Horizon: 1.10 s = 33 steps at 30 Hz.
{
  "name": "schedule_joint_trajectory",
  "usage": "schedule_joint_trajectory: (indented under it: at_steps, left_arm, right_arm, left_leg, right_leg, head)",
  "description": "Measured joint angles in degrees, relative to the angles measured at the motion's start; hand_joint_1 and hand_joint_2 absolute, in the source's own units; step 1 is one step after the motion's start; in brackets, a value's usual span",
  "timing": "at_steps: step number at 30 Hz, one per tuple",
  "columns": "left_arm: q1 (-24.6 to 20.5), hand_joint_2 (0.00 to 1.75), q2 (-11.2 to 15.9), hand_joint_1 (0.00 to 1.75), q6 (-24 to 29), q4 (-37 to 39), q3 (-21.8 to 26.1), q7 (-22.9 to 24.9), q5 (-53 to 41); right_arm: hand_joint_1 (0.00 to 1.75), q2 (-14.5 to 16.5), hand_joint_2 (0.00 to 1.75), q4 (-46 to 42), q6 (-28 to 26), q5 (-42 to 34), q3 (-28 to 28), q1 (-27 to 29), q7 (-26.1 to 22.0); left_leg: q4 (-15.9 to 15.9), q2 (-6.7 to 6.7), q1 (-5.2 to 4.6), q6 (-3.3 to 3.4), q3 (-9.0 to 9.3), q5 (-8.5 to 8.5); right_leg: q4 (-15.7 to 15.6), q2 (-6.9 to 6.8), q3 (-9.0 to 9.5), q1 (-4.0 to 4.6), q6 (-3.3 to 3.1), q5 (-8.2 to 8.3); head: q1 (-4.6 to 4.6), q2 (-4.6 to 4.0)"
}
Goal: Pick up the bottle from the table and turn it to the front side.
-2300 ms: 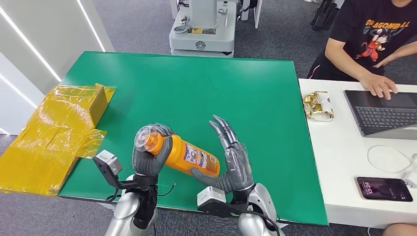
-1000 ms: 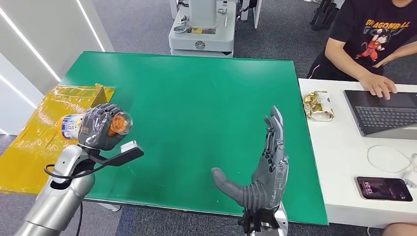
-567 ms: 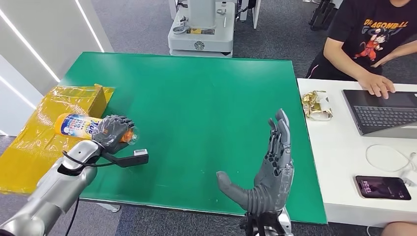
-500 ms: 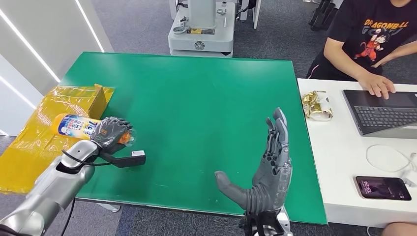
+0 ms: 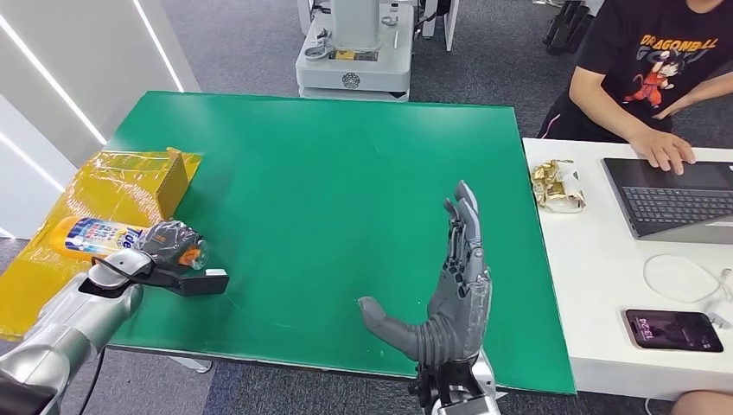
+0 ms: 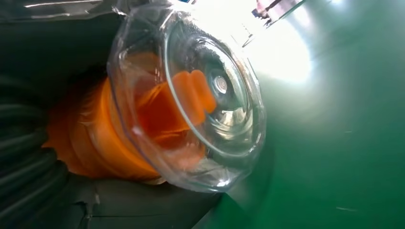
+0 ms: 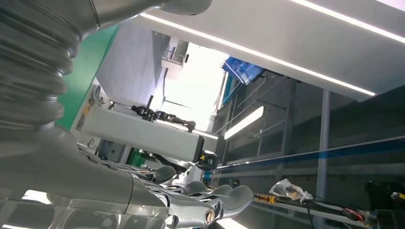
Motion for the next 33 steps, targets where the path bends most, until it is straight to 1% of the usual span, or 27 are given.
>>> schedule_joint_trajectory:
  at_steps: [2,3,8,21,27,33]
  left_arm:
    - [-0.3,1.75,0.0,0.28,0.7,1.0,0.0,0.5,0.2]
    - [-0.3,1.75,0.0,0.00,1.1,1.4,0.0,0.8,0.4]
    - [-0.4,1.75,0.1,0.00,2.9,2.5,0.0,2.0,0.6]
    - [0.1,1.75,1.0,0.00,5.5,2.7,0.3,3.0,0.9]
    - [1.9,1.75,1.2,0.00,9.4,2.6,1.7,2.8,2.0]
    - [5.5,1.75,1.5,0.00,14.5,0.7,4.7,1.5,3.2]
  right_arm:
    - [0.00,0.0,1.75,0.3,0.0,0.0,0.2,-0.1,0.0]
    - [0.00,0.0,1.75,0.4,0.0,0.0,0.2,-0.1,0.0]
    - [0.00,0.0,1.75,1.1,1.0,-0.5,0.2,-0.6,-0.1]
    - [0.00,0.0,1.75,3.2,3.1,-1.9,0.3,-2.1,-1.3]
    - [0.00,0.0,1.75,3.9,3.3,-2.1,0.3,-2.3,-1.9]
    - [0.00,0.0,1.75,4.3,3.2,-2.2,0.3,-2.3,-2.1]
  left_leg:
    - [0.0,-0.01,0.00,0.00,0.01,0.00]
    - [0.0,-0.01,0.00,-0.01,0.01,0.01]
    - [0.0,0.00,0.00,-0.04,0.03,0.02]
    - [-0.1,-0.01,0.00,-0.08,0.10,0.05]
    - [-0.1,0.01,-0.01,-0.08,0.13,0.05]
    - [-0.1,0.01,-0.01,-0.08,0.13,0.04]
  right_leg:
    - [0.0,-0.01,0.00,0.00,0.00,0.00]
    - [0.0,-0.01,0.00,0.00,0.00,0.00]
    - [0.0,0.00,0.01,0.00,0.00,0.00]
    - [0.1,-0.01,0.06,0.00,-0.01,0.00]
    - [0.1,0.01,0.06,0.00,-0.02,0.00]
    - [0.1,0.01,0.05,0.00,-0.03,-0.01]
  head:
    - [0.00,0.00]
    - [0.00,0.00]
    - [-0.01,0.00]
    - [0.00,0.00]
    - [-0.01,0.00]
    - [0.01,0.00]
